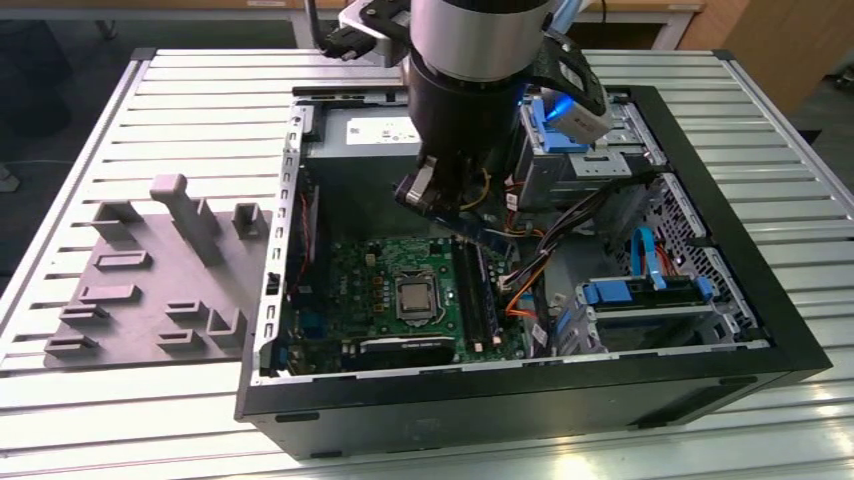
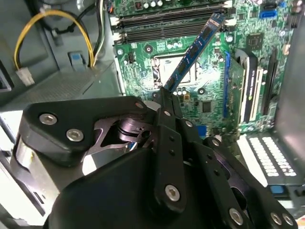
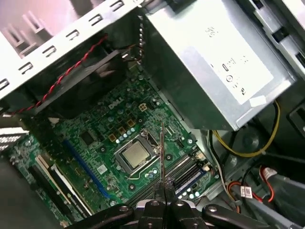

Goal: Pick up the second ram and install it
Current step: 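Insert the second ram into the second slot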

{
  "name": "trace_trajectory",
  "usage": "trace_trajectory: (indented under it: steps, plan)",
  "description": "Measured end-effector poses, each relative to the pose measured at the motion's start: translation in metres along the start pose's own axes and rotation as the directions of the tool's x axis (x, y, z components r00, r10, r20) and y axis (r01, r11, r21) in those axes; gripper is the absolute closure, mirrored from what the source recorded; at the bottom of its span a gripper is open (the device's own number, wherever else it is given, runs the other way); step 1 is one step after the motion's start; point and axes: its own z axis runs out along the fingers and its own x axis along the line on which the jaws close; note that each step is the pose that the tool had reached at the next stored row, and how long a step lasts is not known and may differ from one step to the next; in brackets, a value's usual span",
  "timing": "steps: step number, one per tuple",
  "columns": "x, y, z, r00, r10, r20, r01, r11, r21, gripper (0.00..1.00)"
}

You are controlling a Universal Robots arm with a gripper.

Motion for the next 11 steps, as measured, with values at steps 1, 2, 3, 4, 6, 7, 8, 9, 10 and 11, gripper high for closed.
trace_trajectory:
  steps: [1, 2, 3, 4, 6, 7, 8, 9, 10, 11]
  plan:
    - [0.0, 0.0, 0.0002, 0.9999, 0.017, 0.0012, -0.017, 0.9999, 0.0013, 0.88]
    - [0.0, 0.0, 0.0004, 0.9995, 0.033, 0.0023, -0.033, 0.9995, 0.0026, 0.88]
    - [0.0, 0.0, 0.0006, 0.9988, 0.048, 0.0035, -0.048, 0.9988, 0.0037, 0.88]
    - [0.0001, 0.0, 0.0007, 0.998, 0.063, 0.0045, -0.063, 0.998, 0.0048, 0.88]
    - [0.0001, -0.0001, 0.001, 0.9956, 0.093, 0.0068, -0.093, 0.9956, 0.007, 0.88]
    - [0.0001, -0.0001, 0.0012, 0.9942, 0.108, 0.0079, -0.108, 0.9941, 0.008, 0.88]
    - [0.0001, -0.0001, 0.0013, 0.9924, 0.122, 0.0091, -0.122, 0.9924, 0.0091, 0.88]
    - [0.0001, -0.0001, 0.0015, 0.9905, 0.137, 0.0103, -0.137, 0.9905, 0.01, 0.88]
    - [0.0001, -0.0001, 0.0016, 0.9883, 0.152, 0.0114, -0.152, 0.9883, 0.0111, 0.88]
    - [0.0001, -0.0001, 0.0017, 0.986, 0.166, 0.0126, -0.166, 0.986, 0.012, 0.88]
